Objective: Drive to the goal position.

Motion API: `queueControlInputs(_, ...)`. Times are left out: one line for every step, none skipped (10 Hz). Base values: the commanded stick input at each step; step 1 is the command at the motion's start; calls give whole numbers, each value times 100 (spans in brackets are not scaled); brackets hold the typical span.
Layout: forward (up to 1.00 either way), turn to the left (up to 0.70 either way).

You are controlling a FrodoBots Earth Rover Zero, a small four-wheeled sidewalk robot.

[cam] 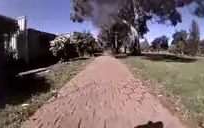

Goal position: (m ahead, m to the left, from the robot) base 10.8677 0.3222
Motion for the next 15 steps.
queueControlInputs(70,0)
queueControlInputs(70,0)
queueControlInputs(70,0)
queueControlInputs(70,0)
queueControlInputs(70,0)
queueControlInputs(70,0)
queueControlInputs(70,0)
queueControlInputs(70,0)
queueControlInputs(70,0)
queueControlInputs(70,0)
queueControlInputs(70,0)
queueControlInputs(70,0)
queueControlInputs(70,0)
queueControlInputs(70,0)
queueControlInputs(70,0)
